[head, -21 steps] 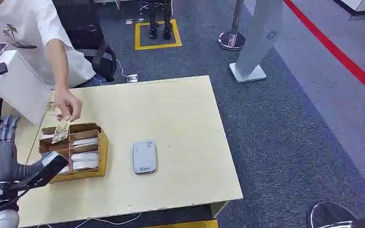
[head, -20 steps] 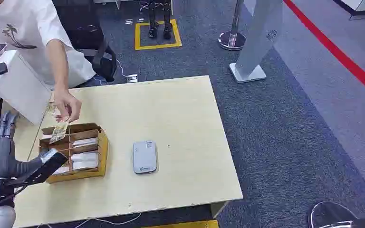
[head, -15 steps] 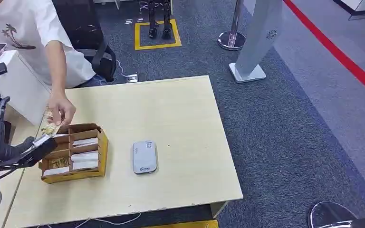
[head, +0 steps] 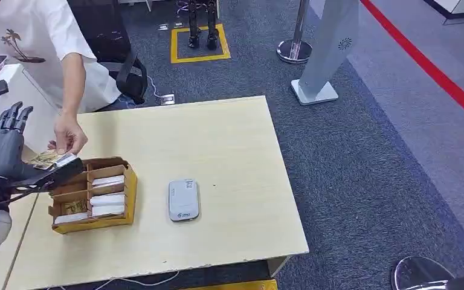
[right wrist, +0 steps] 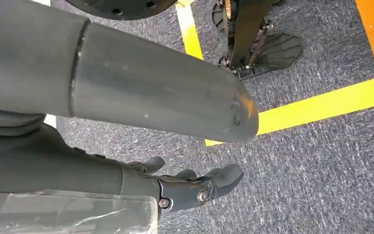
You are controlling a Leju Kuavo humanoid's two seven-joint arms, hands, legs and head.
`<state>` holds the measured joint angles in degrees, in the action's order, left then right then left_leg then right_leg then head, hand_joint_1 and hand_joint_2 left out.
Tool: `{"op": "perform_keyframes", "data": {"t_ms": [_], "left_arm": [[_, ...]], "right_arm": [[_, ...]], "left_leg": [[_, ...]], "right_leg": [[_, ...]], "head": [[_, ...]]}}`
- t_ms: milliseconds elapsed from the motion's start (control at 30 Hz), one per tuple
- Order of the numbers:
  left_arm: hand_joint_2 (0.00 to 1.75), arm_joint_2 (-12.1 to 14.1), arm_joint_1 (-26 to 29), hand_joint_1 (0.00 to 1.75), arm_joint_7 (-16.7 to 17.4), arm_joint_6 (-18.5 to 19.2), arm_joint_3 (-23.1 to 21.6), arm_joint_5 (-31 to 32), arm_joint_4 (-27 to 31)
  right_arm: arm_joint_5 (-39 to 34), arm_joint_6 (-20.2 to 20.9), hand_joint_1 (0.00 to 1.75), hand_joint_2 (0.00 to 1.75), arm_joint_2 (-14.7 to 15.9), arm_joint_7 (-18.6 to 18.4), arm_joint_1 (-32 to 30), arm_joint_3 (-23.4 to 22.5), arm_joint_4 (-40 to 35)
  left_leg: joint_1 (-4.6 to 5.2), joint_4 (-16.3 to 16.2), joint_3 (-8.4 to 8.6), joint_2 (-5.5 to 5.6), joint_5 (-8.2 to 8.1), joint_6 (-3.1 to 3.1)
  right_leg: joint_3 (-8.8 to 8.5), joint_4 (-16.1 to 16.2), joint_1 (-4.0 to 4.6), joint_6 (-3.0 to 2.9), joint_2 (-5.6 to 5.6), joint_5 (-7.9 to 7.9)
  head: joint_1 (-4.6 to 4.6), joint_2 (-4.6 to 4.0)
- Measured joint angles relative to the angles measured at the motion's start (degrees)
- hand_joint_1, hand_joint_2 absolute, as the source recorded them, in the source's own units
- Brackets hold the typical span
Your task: Pass the card to the sensor for recognition and then transmit it.
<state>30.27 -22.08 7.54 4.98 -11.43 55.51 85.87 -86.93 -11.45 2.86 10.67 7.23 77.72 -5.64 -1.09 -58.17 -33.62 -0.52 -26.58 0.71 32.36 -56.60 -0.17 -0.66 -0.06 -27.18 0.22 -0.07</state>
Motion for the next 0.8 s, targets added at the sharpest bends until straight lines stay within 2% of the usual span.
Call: {"op": "perform_keyframes", "data": {"t_ms": [367, 400, 433, 800], "left_arm": [[1.75, -0.85, -0.74, 0.0, 0.31, 0.31, -2.69, -2.45, -1.66], [1.75, -0.9, -0.74, 0.09, 0.57, 0.26, -2.93, -2.49, -1.66], [1.75, -0.98, -0.74, 1.75, 0.59, 0.24, -3.06, -2.56, -1.66], [1.75, -1.05, -0.24, 1.75, 0.72, -0.13, -3.45, -3.43, -1.7]], "right_arm": [[-0.07, -0.09, 0.0, 0.0, -0.04, 0.0, 0.02, 0.11, 0.0], [-0.07, -0.11, 0.0, 0.0, -0.04, 0.0, 0.03, 0.15, 0.0], [-0.07, -0.13, 0.0, 0.0, -0.04, 0.0, 0.02, 0.22, 0.0], [-0.07, -0.09, 0.0, 0.0, -0.15, -0.11, 0.0, 0.94, 0.0]], "left_leg": [[0.0, 0.0, -0.01, -0.01, 0.0, 0.0], [0.0, 0.0, -0.01, -0.01, 0.0, 0.0], [0.0, 0.0, -0.01, -0.02, 0.0, 0.0], [0.0, 0.0, -0.01, -0.02, 0.0, 0.0]], "right_leg": [[0.0, 0.0, 0.0, 0.0, 0.01, 0.0], [0.0, 0.0, 0.0, 0.0, 0.01, 0.0], [0.0, 0.0, 0.0, 0.0, 0.01, 0.0], [0.0, 0.0, 0.0, 0.0, 0.01, 0.0]], "head": [[0.02, 0.0], [0.02, 0.0], [0.0, 0.0], [0.02, 0.0]]}}
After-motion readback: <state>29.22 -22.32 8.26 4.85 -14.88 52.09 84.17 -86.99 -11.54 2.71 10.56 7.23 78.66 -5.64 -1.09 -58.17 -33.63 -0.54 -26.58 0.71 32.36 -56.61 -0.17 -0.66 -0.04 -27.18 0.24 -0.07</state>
